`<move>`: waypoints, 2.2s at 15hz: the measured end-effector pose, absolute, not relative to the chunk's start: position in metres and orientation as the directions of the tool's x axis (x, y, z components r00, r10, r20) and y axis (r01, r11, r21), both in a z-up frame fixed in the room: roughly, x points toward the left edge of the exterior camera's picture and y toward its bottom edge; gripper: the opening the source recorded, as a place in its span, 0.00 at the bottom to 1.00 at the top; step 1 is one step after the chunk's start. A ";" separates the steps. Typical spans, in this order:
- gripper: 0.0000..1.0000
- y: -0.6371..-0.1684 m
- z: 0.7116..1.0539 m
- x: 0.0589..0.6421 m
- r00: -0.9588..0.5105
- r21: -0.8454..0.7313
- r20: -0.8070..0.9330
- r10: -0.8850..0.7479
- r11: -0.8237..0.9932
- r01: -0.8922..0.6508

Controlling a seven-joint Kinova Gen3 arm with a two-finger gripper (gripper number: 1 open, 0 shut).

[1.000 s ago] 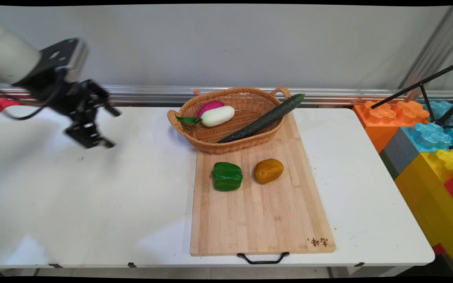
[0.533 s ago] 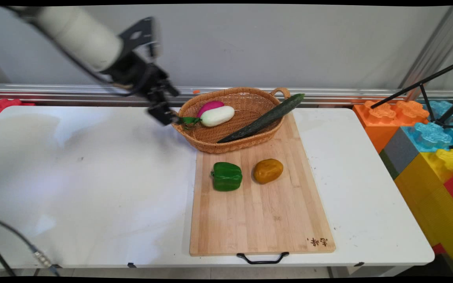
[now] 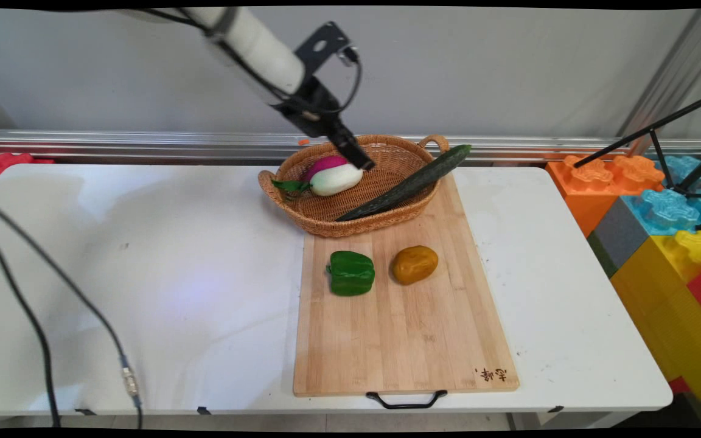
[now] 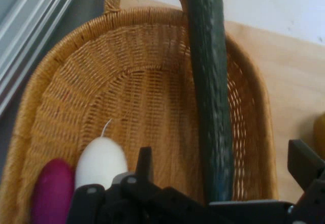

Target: Pick up the cucumber from the vegetable basket, then place the picked object on the cutting board

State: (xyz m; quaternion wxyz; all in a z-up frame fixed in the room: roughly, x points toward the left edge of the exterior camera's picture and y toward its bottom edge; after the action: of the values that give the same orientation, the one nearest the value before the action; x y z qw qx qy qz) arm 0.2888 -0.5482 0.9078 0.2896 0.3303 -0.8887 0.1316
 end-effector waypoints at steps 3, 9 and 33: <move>1.00 -0.584 0.883 0.271 -0.553 0.044 0.603 -0.576 0.716 -0.697; 1.00 -0.633 0.829 0.248 -0.493 0.173 0.566 -0.661 0.680 -0.713; 0.00 -0.642 0.860 0.237 -0.640 -0.013 0.633 -0.436 0.820 -0.572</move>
State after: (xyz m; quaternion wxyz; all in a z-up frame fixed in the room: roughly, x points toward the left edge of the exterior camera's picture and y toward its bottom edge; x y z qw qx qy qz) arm 0.2368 -0.6416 0.8596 0.3189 0.2801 -0.8992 0.1065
